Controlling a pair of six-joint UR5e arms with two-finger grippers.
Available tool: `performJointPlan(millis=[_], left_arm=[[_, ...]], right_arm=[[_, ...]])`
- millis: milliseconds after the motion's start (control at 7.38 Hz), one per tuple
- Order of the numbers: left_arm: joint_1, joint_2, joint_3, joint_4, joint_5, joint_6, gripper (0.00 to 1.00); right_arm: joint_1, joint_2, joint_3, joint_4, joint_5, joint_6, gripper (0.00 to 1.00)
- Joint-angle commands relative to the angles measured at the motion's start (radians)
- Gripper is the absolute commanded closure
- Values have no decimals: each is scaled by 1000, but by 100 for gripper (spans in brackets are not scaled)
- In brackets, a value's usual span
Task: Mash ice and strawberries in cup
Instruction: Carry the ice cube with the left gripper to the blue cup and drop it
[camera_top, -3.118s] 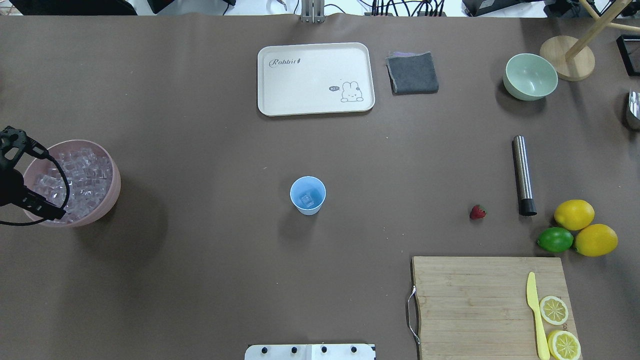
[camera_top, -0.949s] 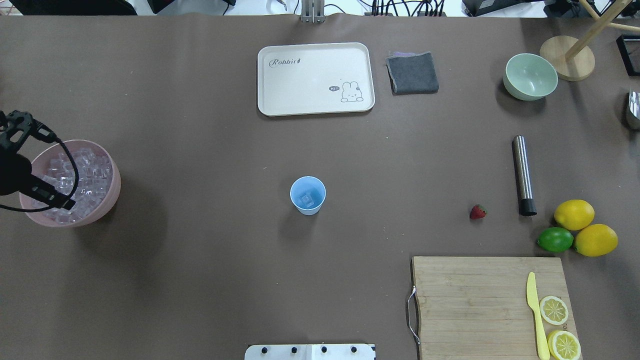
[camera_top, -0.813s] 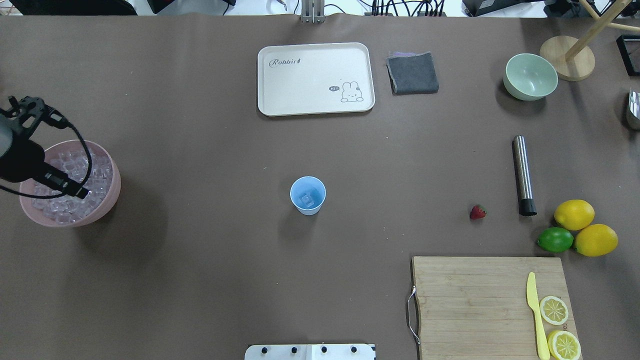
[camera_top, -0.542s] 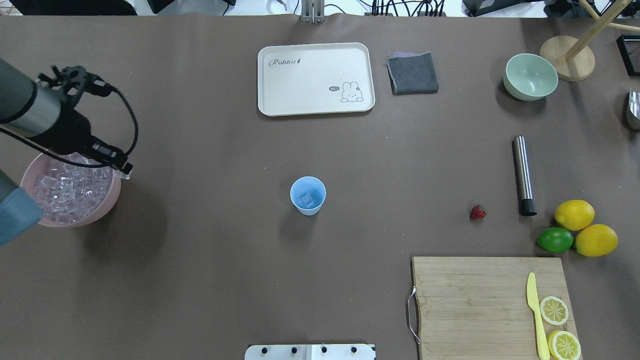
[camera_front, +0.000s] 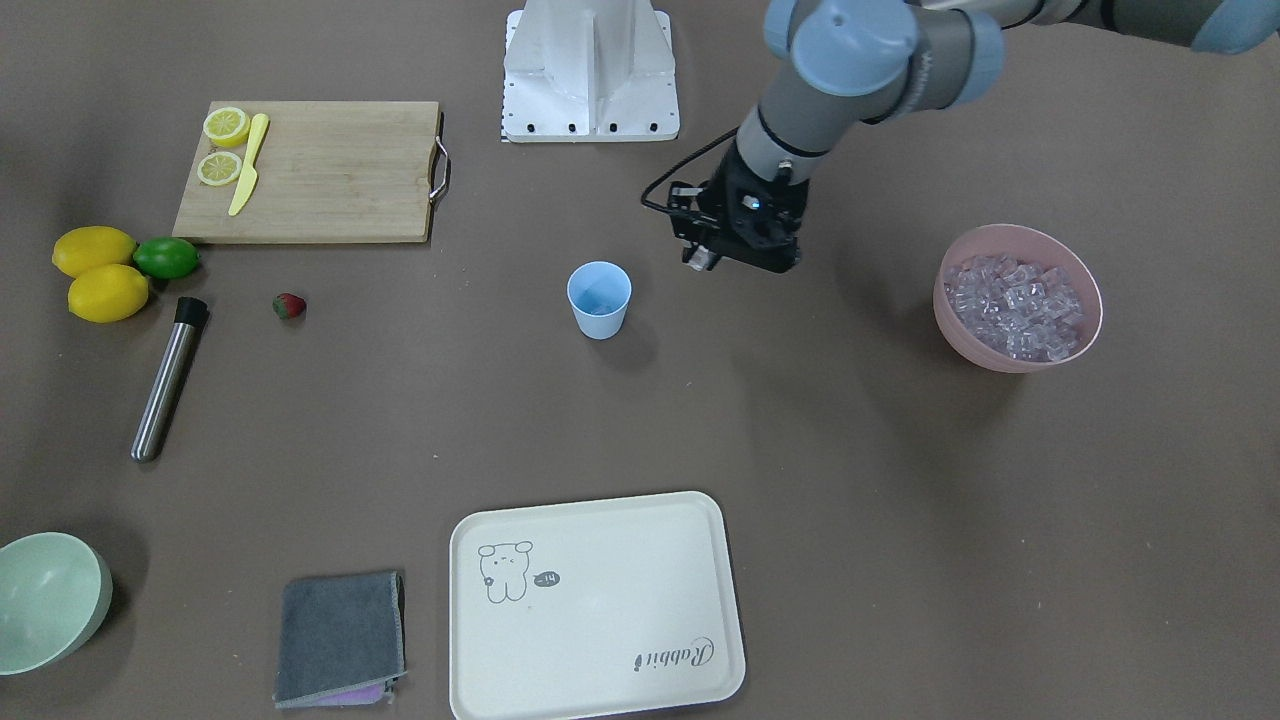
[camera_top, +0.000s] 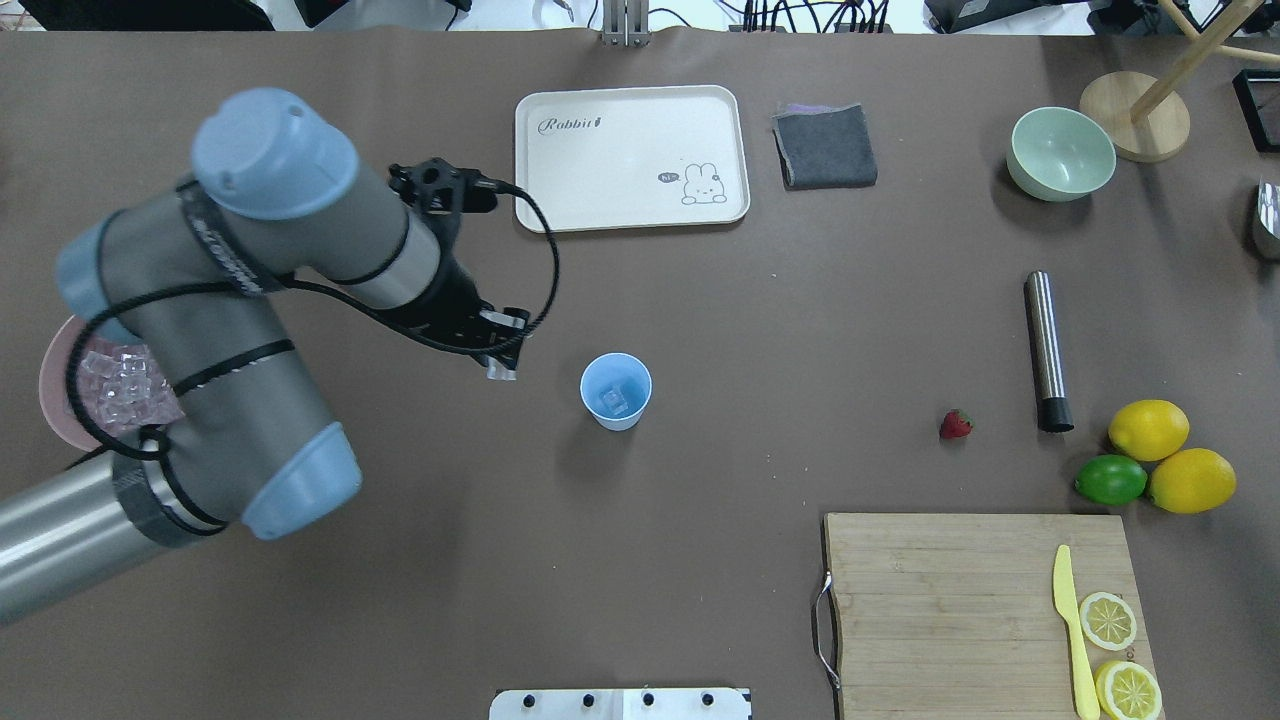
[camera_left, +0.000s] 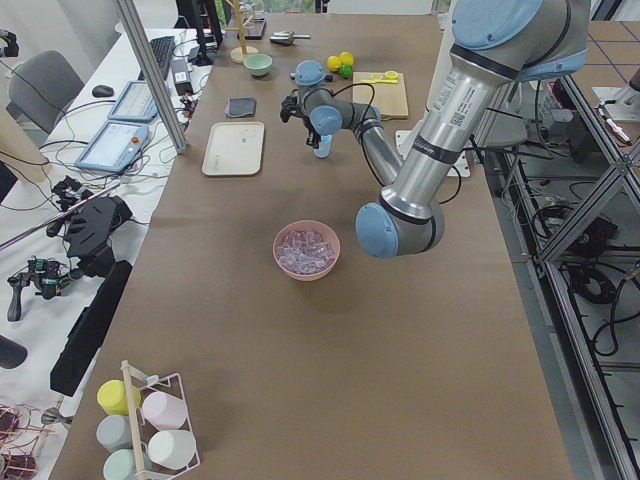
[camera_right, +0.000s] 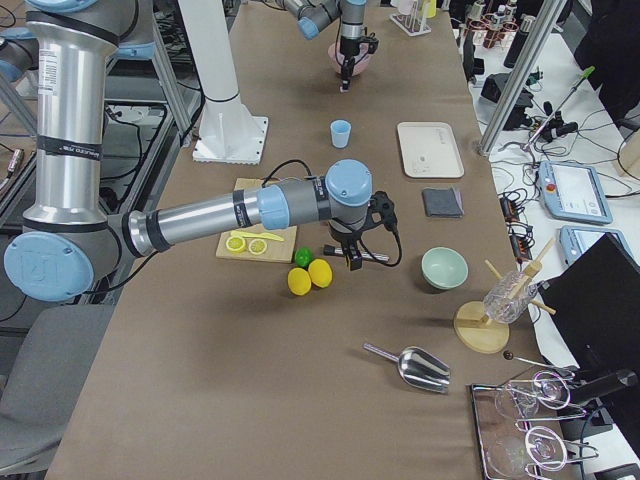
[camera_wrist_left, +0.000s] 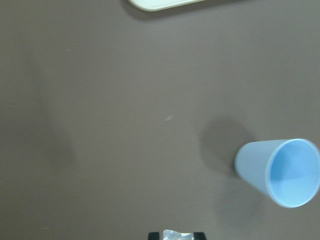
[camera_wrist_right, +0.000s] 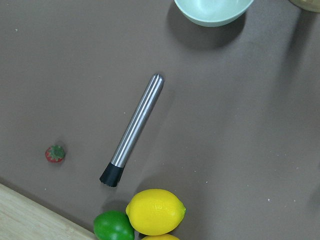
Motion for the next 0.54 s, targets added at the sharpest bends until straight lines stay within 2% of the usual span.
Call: performJointPlan(millis=[0, 407], left_arm=[[99, -191, 155, 2, 93, -89, 100], [98, -169, 164, -2, 98, -11, 100]], right_arm=[[12, -3, 3, 0, 1, 0, 0], [29, -30, 10, 2, 6, 0, 0]])
